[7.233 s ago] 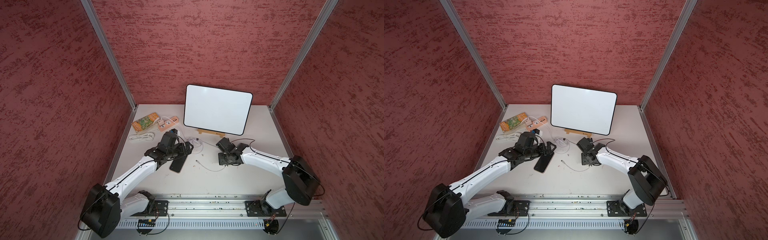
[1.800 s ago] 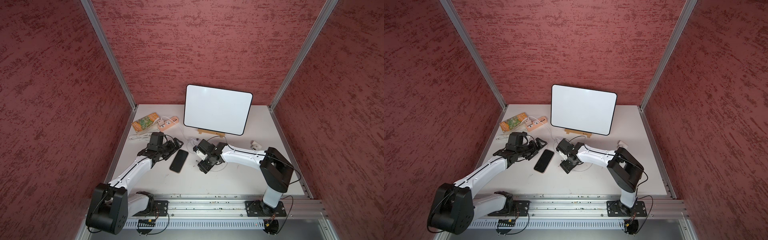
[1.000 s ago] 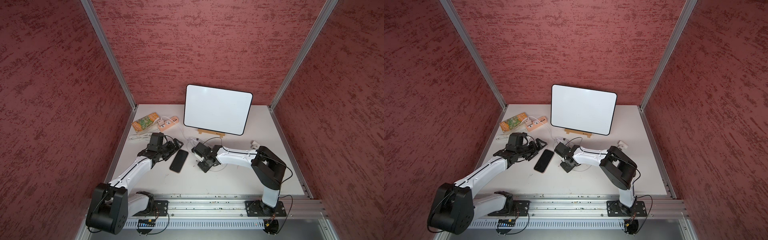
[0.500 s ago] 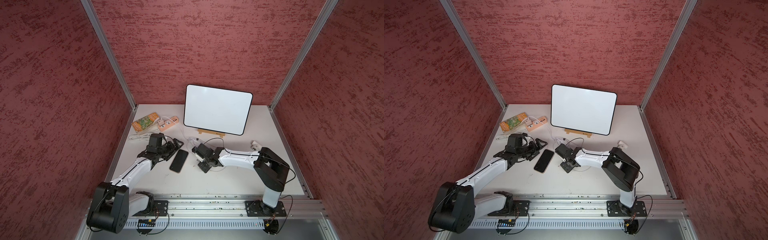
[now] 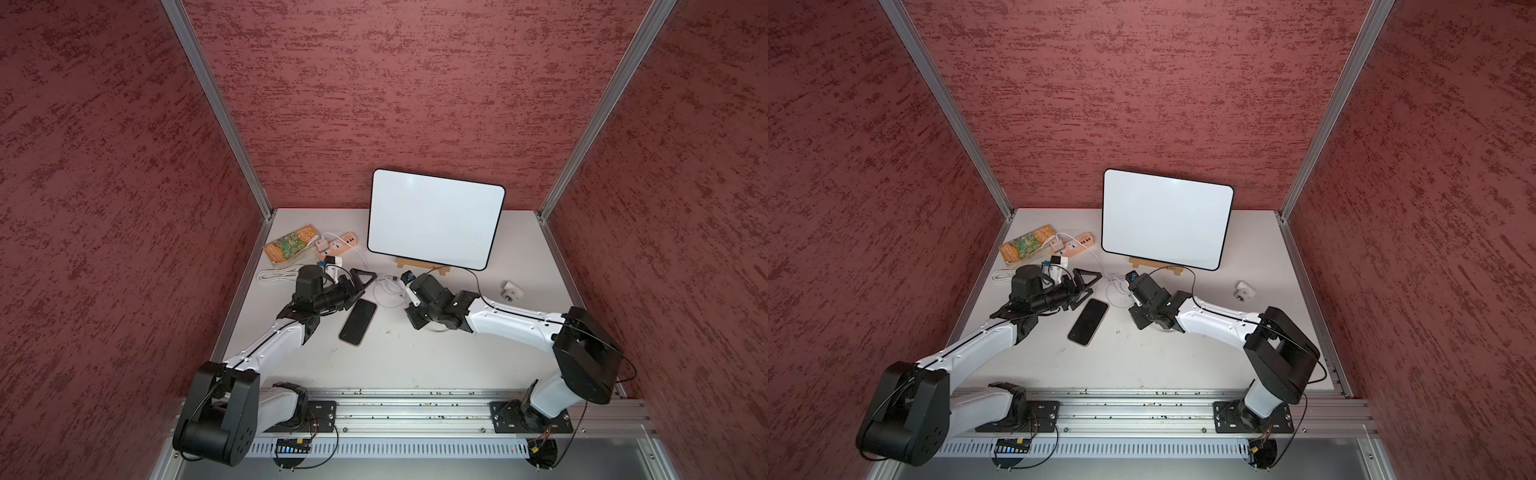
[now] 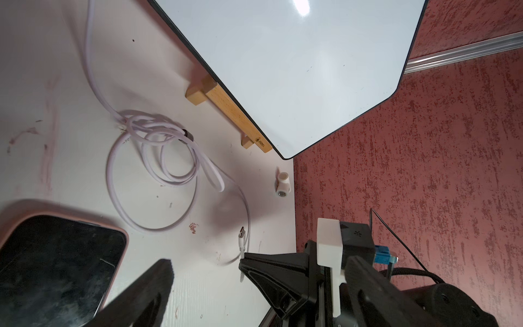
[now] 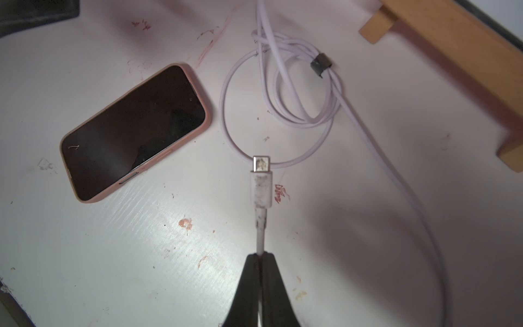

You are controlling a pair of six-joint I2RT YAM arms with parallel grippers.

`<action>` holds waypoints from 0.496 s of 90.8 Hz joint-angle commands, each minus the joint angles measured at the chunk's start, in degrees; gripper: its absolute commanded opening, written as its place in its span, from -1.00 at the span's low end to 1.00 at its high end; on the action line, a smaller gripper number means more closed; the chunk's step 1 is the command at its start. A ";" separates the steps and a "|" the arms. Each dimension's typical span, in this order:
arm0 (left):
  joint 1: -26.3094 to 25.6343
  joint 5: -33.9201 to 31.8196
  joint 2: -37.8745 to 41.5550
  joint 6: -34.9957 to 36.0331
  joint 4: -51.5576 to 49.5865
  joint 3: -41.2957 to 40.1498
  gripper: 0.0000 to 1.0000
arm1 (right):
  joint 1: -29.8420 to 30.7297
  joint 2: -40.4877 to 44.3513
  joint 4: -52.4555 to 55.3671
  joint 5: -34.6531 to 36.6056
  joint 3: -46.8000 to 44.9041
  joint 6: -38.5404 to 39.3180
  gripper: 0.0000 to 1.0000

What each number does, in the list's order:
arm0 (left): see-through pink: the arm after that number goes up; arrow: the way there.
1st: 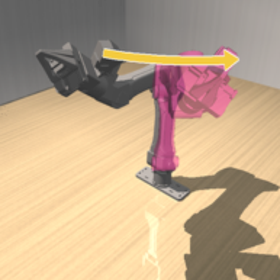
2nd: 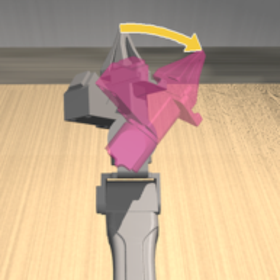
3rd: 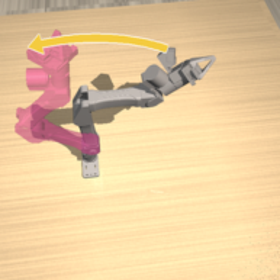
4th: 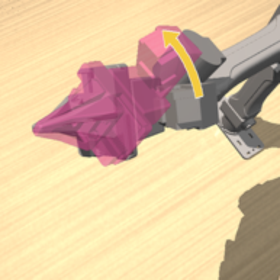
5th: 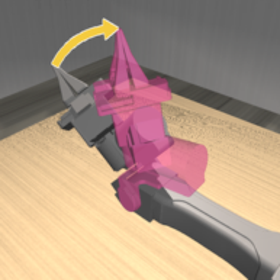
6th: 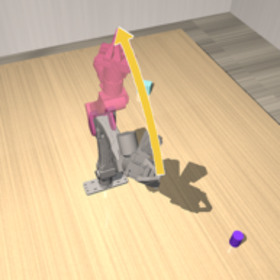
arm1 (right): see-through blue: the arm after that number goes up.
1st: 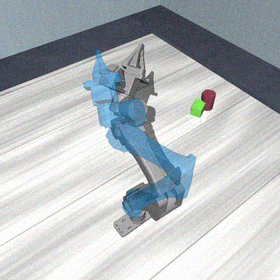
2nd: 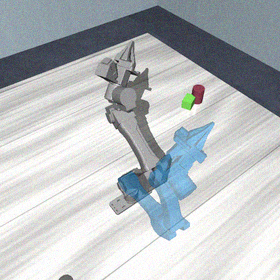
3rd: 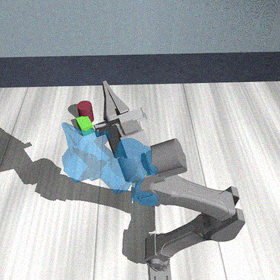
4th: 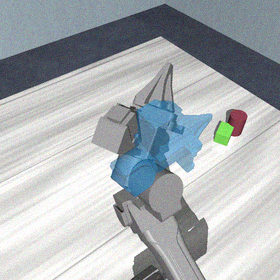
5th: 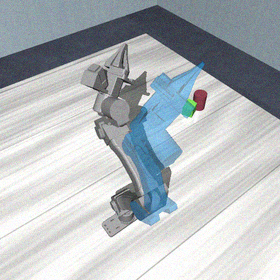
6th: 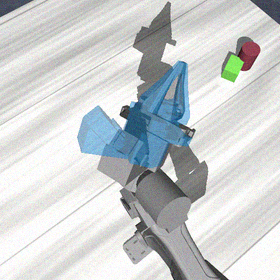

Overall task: Plug the charging cable into the phone
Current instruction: Pick up the charging cable from the center of the board.

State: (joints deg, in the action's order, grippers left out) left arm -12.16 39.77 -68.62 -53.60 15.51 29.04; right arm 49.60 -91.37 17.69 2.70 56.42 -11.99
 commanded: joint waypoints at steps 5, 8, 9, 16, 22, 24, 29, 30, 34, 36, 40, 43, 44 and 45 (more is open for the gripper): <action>-1.69 2.28 0.24 1.68 3.70 2.28 1.00 | -1.38 3.64 -4.48 -1.41 -2.48 -2.75 -1.00; -2.08 2.47 0.30 2.08 3.67 2.55 1.00 | -1.71 4.18 -5.12 -1.86 -2.92 -3.18 -1.00; -2.25 2.49 0.36 2.35 3.71 2.67 1.00 | -1.88 4.40 -5.39 -1.93 -3.09 -3.29 -1.00; -3.30 2.34 0.63 3.23 3.96 3.09 1.00 | -2.87 5.41 -6.51 -3.02 -3.92 -4.04 -1.00; -4.14 2.25 0.64 3.80 4.37 3.41 1.00 | -3.65 6.50 -7.19 -3.96 -4.56 -4.37 -1.00; -4.42 2.25 0.60 4.06 4.47 3.51 1.00 | -3.90 6.96 -7.44 -4.20 -4.79 -4.47 -1.00; -5.17 2.03 0.50 4.55 4.34 3.91 1.00 | -4.59 7.65 -8.47 -4.88 -5.85 -4.72 -1.00; -5.34 1.91 0.46 4.64 4.17 4.00 1.00 | -4.77 7.67 -8.73 -5.02 -6.05 -4.89 -1.00; -5.81 1.35 0.38 5.04 3.79 4.36 1.00 | -5.41 10.15 -9.90 -5.53 -7.06 -5.46 -1.00; -6.00 1.12 0.34 5.25 3.75 4.49 1.00 | -5.69 10.88 -10.58 -5.78 -7.50 -5.64 -1.00; -6.33 1.03 0.13 5.47 3.91 4.73 1.00 | -6.22 11.92 -11.73 -6.50 -8.42 -6.08 -1.00; -6.64 1.05 -0.16 5.59 4.11 4.90 1.00 | -6.62 12.44 -12.32 -7.07 -8.92 -6.23 -1.00; -6.73 1.03 -0.27 5.65 4.28 5.03 1.00 | -6.71 12.57 -12.46 -7.26 -9.03 -6.31 -1.00; -6.82 1.02 -0.36 5.67 4.36 5.13 1.00 | -6.89 12.73 -12.62 -7.35 -9.13 -6.34 -1.00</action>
State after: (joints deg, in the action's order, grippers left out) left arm -18.06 41.04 -68.62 -50.22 18.04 32.08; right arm 44.12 -81.43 9.80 -1.83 48.53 -16.64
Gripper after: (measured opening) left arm 0.997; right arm 0.052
